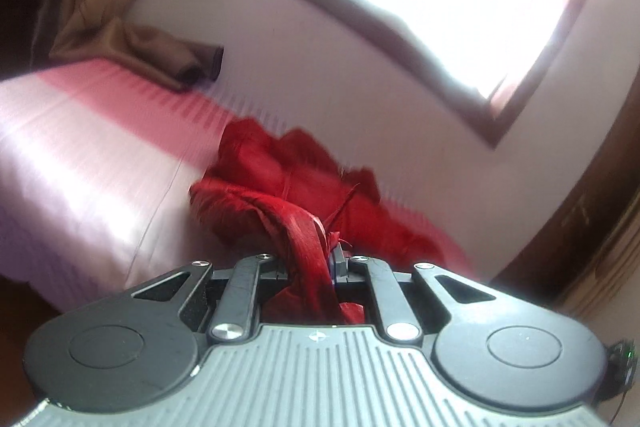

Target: Fold large clothes

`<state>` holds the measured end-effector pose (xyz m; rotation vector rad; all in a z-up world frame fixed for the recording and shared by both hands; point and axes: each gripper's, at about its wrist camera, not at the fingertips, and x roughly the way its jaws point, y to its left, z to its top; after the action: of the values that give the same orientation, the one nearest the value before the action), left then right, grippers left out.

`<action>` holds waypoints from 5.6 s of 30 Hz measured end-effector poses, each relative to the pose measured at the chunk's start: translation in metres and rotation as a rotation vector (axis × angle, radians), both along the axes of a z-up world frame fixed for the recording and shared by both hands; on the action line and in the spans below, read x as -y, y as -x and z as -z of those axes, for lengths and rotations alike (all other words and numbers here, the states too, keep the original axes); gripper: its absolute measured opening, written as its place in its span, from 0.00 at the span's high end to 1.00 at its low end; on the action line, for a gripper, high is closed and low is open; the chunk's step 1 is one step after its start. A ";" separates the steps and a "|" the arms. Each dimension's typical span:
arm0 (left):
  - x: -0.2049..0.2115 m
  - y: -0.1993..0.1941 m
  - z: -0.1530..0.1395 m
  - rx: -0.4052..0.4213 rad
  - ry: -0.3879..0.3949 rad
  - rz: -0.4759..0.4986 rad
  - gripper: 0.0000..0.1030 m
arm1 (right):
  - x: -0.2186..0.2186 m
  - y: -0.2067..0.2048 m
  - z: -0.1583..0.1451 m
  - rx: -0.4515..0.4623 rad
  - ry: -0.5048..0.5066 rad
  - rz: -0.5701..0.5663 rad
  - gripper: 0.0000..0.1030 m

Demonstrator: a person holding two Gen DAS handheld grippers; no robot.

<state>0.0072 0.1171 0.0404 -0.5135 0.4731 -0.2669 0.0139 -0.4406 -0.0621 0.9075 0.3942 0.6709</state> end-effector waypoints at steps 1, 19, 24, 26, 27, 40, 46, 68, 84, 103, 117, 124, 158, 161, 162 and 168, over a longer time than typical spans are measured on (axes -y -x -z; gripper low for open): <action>0.001 -0.005 -0.005 0.007 0.013 -0.007 0.86 | 0.003 -0.005 -0.005 0.006 -0.014 0.009 0.85; 0.035 -0.161 -0.036 -0.010 0.017 -0.152 0.81 | 0.032 -0.129 -0.038 -0.066 -0.116 0.170 0.85; 0.042 -0.207 -0.018 -0.056 -0.020 -0.180 0.78 | 0.032 -0.172 -0.028 -0.122 -0.115 0.223 0.85; 0.045 -0.221 -0.010 -0.072 -0.031 -0.190 0.75 | 0.033 -0.189 -0.022 -0.150 -0.115 0.246 0.85; 0.047 -0.229 -0.007 -0.078 -0.045 -0.189 0.74 | 0.034 -0.196 -0.019 -0.166 -0.121 0.254 0.85; 0.052 -0.265 0.015 -0.043 -0.012 -0.177 0.16 | 0.037 -0.246 0.022 -0.280 -0.261 0.290 0.61; 0.069 -0.250 -0.002 0.095 -0.144 -0.181 0.01 | 0.037 -0.223 -0.008 -0.142 -0.111 0.362 0.26; 0.099 -0.309 0.047 -0.068 -0.413 -0.080 0.92 | -0.095 -0.279 -0.036 0.064 0.875 0.255 0.61; 0.103 -0.328 0.081 -0.135 -0.481 -0.091 0.89 | -0.102 -0.294 -0.014 0.000 0.840 0.228 0.60; 0.086 -0.339 0.107 -0.186 -0.355 -0.061 0.88 | -0.098 -0.307 0.015 -0.044 0.746 0.194 0.58; 0.078 -0.318 0.055 -0.145 -0.314 -0.021 0.45 | -0.085 -0.308 -0.025 -0.125 0.661 0.188 0.42; 0.061 -0.289 0.024 -0.025 -0.468 -0.075 0.01 | -0.062 -0.248 -0.053 0.011 0.510 0.228 0.29; -0.017 -0.341 0.100 -0.254 -0.251 0.410 0.25 | -0.019 -0.181 0.025 -0.092 0.533 0.273 0.13; -0.021 -0.342 0.105 -0.243 -0.260 0.405 0.14 | -0.019 -0.182 0.026 -0.094 0.523 0.272 0.13; -0.022 -0.344 0.106 -0.241 -0.244 0.412 0.14 | -0.020 -0.183 0.026 -0.095 0.522 0.269 0.13; -0.019 -0.341 0.108 -0.202 -0.162 0.436 0.49 | -0.017 -0.188 0.032 -0.123 0.474 0.277 0.12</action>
<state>0.3479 0.1358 -0.0674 -0.2744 0.7978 -0.5928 0.2019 -0.4236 -0.0938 0.5370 0.5006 0.2485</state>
